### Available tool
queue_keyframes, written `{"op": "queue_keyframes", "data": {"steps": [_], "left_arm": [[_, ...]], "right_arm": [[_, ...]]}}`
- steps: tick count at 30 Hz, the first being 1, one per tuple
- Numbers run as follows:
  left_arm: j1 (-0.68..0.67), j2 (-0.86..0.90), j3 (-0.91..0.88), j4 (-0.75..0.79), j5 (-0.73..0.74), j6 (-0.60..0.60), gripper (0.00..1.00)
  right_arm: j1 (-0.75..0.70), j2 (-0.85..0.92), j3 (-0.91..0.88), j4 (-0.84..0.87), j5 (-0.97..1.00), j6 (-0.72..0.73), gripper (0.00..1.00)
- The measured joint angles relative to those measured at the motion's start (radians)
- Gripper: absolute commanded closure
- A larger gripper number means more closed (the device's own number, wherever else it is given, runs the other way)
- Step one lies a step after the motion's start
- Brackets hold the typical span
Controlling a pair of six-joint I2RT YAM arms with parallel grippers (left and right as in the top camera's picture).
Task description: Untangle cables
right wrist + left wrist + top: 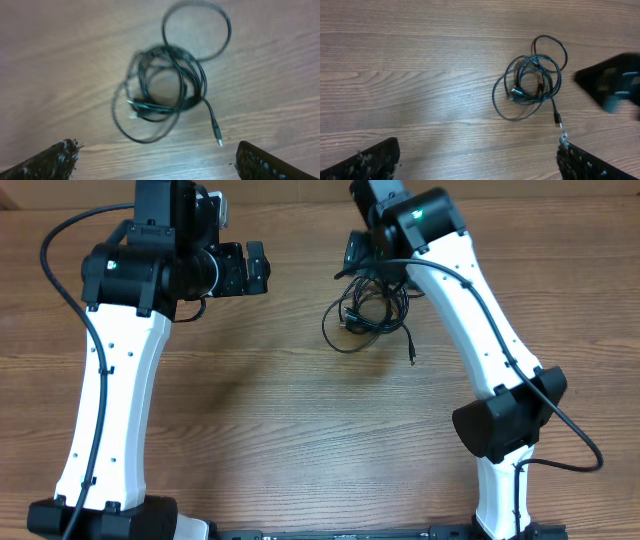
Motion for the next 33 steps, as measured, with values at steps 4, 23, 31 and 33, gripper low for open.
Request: {"op": "queue_keyframes", "data": {"steps": [4,23,31,33], "left_arm": [[0.0,-0.01,0.0,-0.017,-0.012,0.0,0.0],[0.0,-0.01,0.0,-0.033,-0.038,0.008,0.0],[0.0,-0.01,0.0,-0.052,-0.038,0.03,0.0],[0.0,-0.01,0.0,-0.059,-0.038,0.03,0.0]], "right_arm": [[0.002,0.002,-0.172,0.05,-0.068,-0.011,0.0],[0.061,0.008,-0.643,0.318,-0.243,-0.318,0.04],[0.061,0.008,-0.644,0.463,-0.315,-0.133,0.04],[0.061,0.008,-0.645,0.488,-0.308,-0.06,0.07]]}}
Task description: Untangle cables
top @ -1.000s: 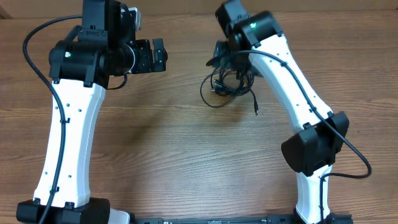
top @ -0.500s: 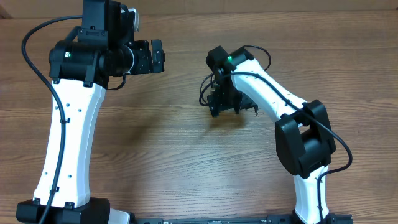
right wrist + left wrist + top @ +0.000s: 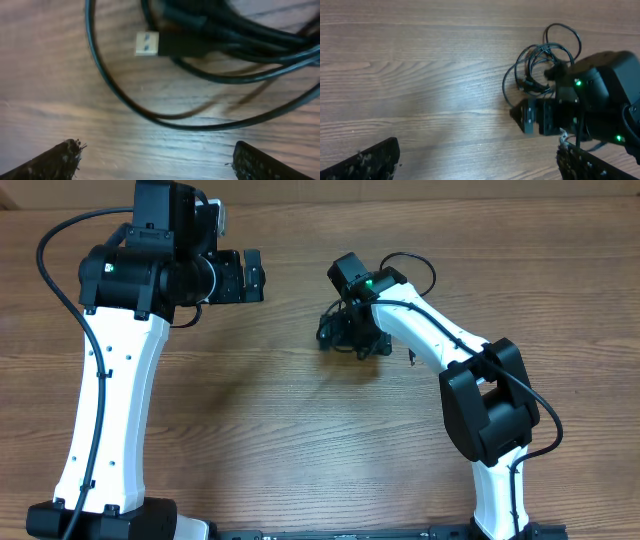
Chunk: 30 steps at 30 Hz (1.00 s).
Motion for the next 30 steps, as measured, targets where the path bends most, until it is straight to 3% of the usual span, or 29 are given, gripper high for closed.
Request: {"op": "queue_keyframes", "data": {"steps": [3,16,22,25,30], "left_arm": [[0.0,0.0,0.0,-0.013,0.0,0.0,0.0],[0.0,0.0,0.0,-0.075,-0.019,0.026,0.0],[0.0,0.0,0.0,-0.107,-0.045,0.042,0.0],[0.0,0.0,0.0,-0.111,-0.048,0.049,0.0],[0.0,0.0,0.0,-0.111,-0.052,0.049,0.0]], "right_arm": [[0.0,0.0,-0.014,0.038,0.016,0.196,0.18],[-0.001,0.0,-0.035,0.023,0.067,1.158,0.12],[-0.032,0.0,-0.035,0.024,0.142,1.323,0.14],[-0.076,0.0,-0.035,0.034,0.154,1.352,0.23],[-0.133,0.0,-0.035,0.05,0.153,1.37,0.28]]}}
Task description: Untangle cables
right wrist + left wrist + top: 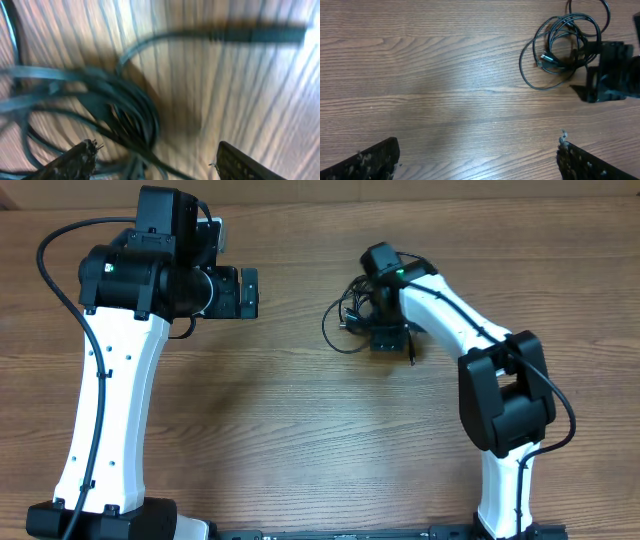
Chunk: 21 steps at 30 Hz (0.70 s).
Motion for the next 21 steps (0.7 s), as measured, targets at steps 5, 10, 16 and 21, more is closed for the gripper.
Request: {"op": "queue_keyframes", "data": {"steps": [5,10,16,21], "left_arm": [[0.0,0.0,0.0,0.0,-0.001,0.0,0.0],[0.0,0.0,0.0,0.001,-0.001,0.0,0.0],[0.0,0.0,0.0,0.001,-0.001,0.0,0.0],[0.0,0.0,0.0,0.003,-0.001,0.0,0.0]], "right_arm": [[-0.001,0.0,0.0,0.025,0.002,-0.016,0.29],[0.011,0.0,-0.011,0.024,0.002,-0.026,0.47],[0.026,0.0,-0.059,0.031,0.004,-0.046,0.93],[0.03,-0.011,-0.098,0.044,-0.007,-0.1,0.96]]}}
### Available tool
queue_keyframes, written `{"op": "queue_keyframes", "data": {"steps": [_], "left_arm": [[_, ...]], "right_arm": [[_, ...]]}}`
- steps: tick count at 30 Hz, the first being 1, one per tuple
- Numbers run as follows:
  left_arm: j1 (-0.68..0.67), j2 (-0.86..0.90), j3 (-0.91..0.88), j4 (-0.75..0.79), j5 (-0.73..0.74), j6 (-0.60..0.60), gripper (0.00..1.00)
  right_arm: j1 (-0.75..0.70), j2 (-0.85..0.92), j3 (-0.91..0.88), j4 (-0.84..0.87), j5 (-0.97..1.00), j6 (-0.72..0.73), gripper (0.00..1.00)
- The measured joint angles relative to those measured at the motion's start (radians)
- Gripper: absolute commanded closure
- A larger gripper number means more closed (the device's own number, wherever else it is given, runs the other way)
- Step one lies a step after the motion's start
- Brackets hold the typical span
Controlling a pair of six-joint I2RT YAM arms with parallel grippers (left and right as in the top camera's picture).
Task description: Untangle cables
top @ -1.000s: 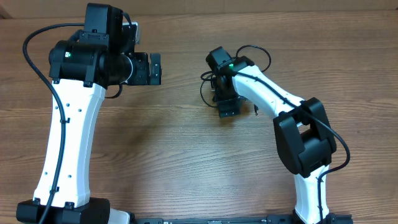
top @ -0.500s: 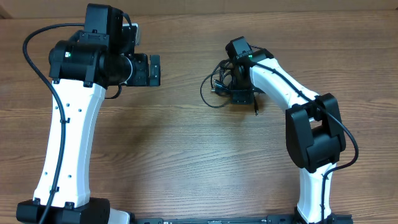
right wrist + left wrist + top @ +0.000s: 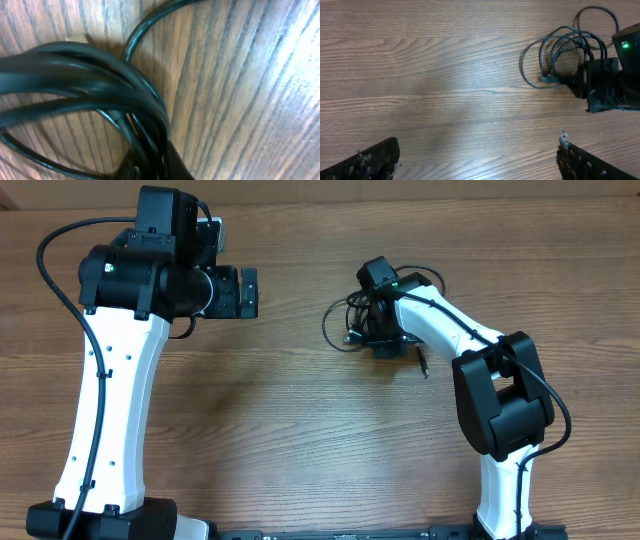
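Note:
A tangle of black cables (image 3: 352, 313) lies on the wooden table right of centre, with one loop (image 3: 418, 276) sticking out behind and a loose plug end (image 3: 424, 368) in front. My right gripper (image 3: 386, 332) is down on the tangle's right side. In the right wrist view it (image 3: 150, 167) is shut on a bunch of cable strands (image 3: 115, 95). My left gripper (image 3: 247, 292) hangs open well to the left of the tangle. In the left wrist view it (image 3: 477, 152) has nothing between its fingers, and the cables (image 3: 565, 52) lie at the upper right.
Bare wooden tabletop (image 3: 280, 430) surrounds the tangle. The right arm's white link (image 3: 450, 330) reaches over the table from the front right. The left arm (image 3: 110, 400) stands along the left side.
My right gripper was open at the tangle's right side; now it is shut on a bunch of strands. The loose plug end has shifted slightly right. The left arm has not moved.
My right gripper first hung open high above the tangle. Then it was low at the tangle's left side, by a USB plug. Then it stood open at the right side, and now it grips strands there. The left gripper stayed open at the left throughout.

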Motion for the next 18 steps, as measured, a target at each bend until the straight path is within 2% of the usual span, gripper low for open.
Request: {"op": "queue_keyframes", "data": {"steps": [7,11,13,18], "left_arm": [[0.0,0.0,0.0,0.03,0.0,0.0,0.0],[0.0,0.0,0.0,0.048,0.0,0.0,0.0],[0.0,0.0,0.0,0.051,0.0,0.0,0.0],[0.0,0.001,0.0,0.063,0.001,0.0,0.0]], "right_arm": [[-0.001,-0.003,0.019,0.005,-0.061,-0.198,0.96],[0.0,-0.042,0.097,0.001,-0.076,-0.341,0.96],[0.0,-0.089,0.148,0.002,-0.084,-0.427,0.96],[0.005,-0.287,0.282,-0.004,-0.092,-0.747,0.96]]}}
